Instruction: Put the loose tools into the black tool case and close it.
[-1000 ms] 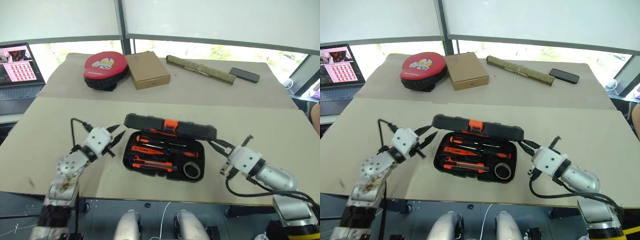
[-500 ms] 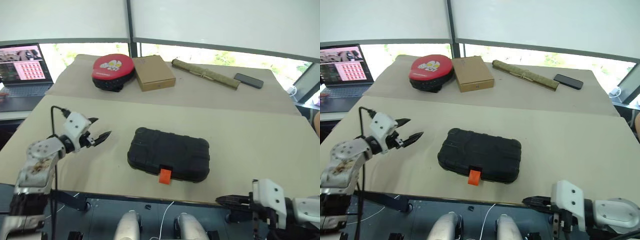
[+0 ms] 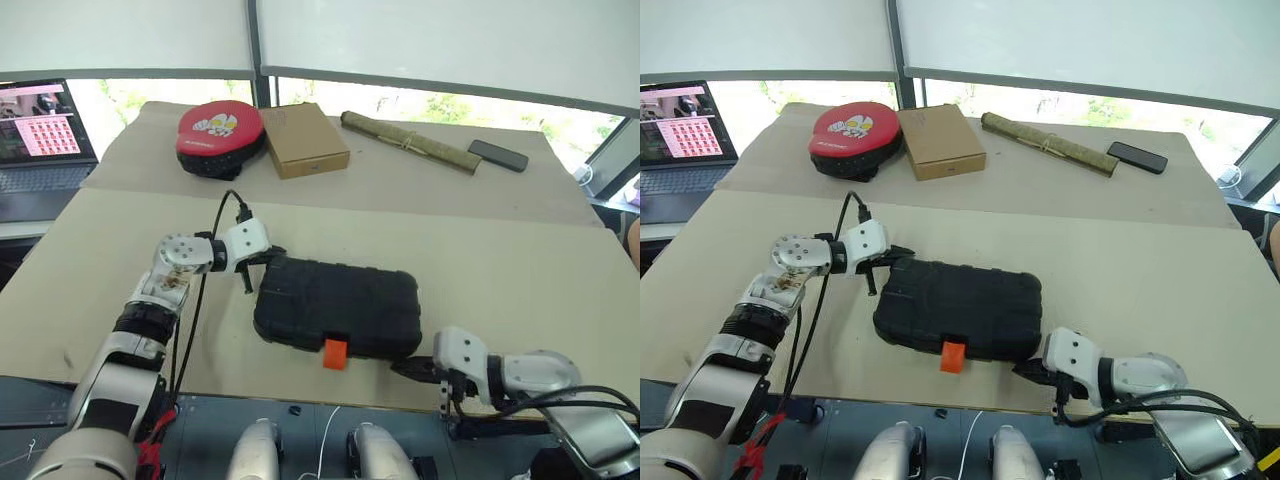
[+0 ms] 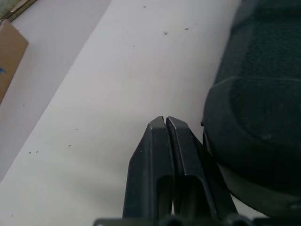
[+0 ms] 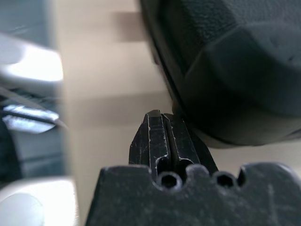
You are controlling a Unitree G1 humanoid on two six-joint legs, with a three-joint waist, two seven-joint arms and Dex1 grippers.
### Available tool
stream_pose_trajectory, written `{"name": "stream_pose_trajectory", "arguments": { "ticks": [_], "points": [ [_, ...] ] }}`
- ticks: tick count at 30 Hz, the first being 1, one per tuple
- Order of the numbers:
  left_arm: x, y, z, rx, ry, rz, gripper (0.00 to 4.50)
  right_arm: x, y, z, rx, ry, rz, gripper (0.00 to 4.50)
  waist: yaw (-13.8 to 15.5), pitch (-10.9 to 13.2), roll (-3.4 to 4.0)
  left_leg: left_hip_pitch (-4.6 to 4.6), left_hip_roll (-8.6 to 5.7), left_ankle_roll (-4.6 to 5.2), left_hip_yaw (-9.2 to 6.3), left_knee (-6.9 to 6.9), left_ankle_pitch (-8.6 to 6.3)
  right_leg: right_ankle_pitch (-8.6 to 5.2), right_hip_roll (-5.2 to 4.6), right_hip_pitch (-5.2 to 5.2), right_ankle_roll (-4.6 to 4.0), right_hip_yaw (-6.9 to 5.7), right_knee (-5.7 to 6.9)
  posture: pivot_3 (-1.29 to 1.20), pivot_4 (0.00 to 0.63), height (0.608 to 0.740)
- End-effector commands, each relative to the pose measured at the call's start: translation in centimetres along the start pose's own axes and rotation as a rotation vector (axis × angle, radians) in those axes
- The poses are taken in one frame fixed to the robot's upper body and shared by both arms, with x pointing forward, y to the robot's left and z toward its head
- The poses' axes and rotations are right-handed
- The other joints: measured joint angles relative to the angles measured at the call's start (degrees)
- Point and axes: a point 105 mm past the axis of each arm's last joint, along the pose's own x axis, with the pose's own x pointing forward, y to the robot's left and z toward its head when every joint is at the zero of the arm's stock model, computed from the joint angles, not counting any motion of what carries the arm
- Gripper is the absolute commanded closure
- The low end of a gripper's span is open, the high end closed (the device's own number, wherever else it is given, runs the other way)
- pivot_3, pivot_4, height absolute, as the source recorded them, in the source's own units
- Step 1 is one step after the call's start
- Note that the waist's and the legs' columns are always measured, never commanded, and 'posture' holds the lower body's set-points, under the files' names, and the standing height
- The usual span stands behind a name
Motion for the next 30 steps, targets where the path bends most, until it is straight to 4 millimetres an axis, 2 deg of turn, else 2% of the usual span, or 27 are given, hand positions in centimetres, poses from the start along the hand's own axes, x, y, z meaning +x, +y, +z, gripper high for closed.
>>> {"name": "stream_pose_trajectory", "arguments": {
  "ticks": [1,4,8,11,13,16,18,21,26,30],
  "points": [
    [-0.5,-2.7,1.0,0.028,-0.052,-0.164,4.4,-1.4,-4.9,0.5,-0.025,-0.006,-0.237,4.5,-0.1,0.0,0.03,0.01,0.0,0.0,0.01,0.0,0.0,0.0,-0.01,0.0,0.0,0.0,0.0,0.0,0.15,0.74],
    [-1.3,-2.8,1.5,0.023,-0.064,-0.154,4.4,-1.8,-5.9,0.1,-0.029,0.01,-0.27,4.5,0.0,0.0,0.05,0.01,0.0,0.0,0.02,0.0,0.0,0.0,-0.04,0.01,0.01,0.01,0.01,0.0,0.15,0.74],
    [-2.3,0.0,4.6,-0.086,-0.169,-0.051,4.4,-2.4,-5.7,0.3,-0.042,0.007,-0.24,4.5,0.5,0.0,0.06,-0.02,0.0,0.0,-0.04,0.01,0.0,0.0,-0.02,0.01,0.01,-0.04,0.05,0.0,0.15,0.74],
    [-2.6,0.8,7.6,-0.129,-0.248,-0.078,4.4,-2.7,-4.3,0.9,-0.02,-0.017,-0.152,4.5,0.5,0.0,0.06,-0.04,-0.01,0.01,-0.07,0.05,0.01,-0.01,-0.02,0.02,0.02,-0.06,0.05,0.0,0.15,0.74],
    [-2.4,0.1,9.4,-0.112,-0.276,-0.148,4.4,-2.9,-3.0,1.4,-0.008,-0.03,-0.079,4.5,0.4,0.0,0.07,-0.03,-0.02,0.01,-0.09,0.05,0.0,-0.02,-0.02,0.04,0.05,-0.06,0.04,0.0,0.15,0.74],
    [-1.1,-2.3,10.4,-0.04,-0.269,-0.267,4.4,-2.8,-1.2,2.5,0.011,-0.055,0.008,4.5,0.2,0.0,0.1,0.02,-0.02,0.02,-0.1,0.05,-0.01,-0.03,-0.02,0.1,0.07,-0.05,0.03,0.0,0.15,0.74],
    [0.0,-4.1,10.2,0.011,-0.242,-0.336,4.4,-2.5,-0.1,3.2,0.007,-0.067,0.054,4.5,0.0,0.0,0.11,0.09,-0.01,0.02,-0.1,0.05,-0.01,-0.03,0.01,0.14,0.06,-0.03,0.04,0.0,0.15,0.74],
    [2.6,-6.6,8.2,0.116,-0.141,-0.413,4.4,-2.0,1.0,4.1,0.003,-0.08,0.095,4.5,0.0,0.0,0.11,0.12,-0.02,0.01,-0.1,0.05,0.0,-0.03,0.02,0.15,0.05,-0.01,0.06,0.0,0.15,0.74],
    [4.0,-7.5,6.5,0.185,-0.088,-0.436,4.4,-1.3,0.7,4.1,0.02,-0.081,0.074,4.5,0.3,-0.1,0.12,0.18,-0.04,0.01,-0.12,0.06,0.0,-0.03,0.0,0.25,0.04,0.0,0.02,0.0,0.15,0.74],
    [4.2,-7.7,6.4,0.181,-0.098,-0.436,4.4,-1.0,0.8,4.3,0.038,-0.1,0.075,4.5,0.3,-0.1,0.14,0.2,-0.03,0.01,-0.13,0.06,0.0,-0.03,0.0,0.27,0.04,0.01,0.03,0.0,0.15,0.74]
  ]
}}
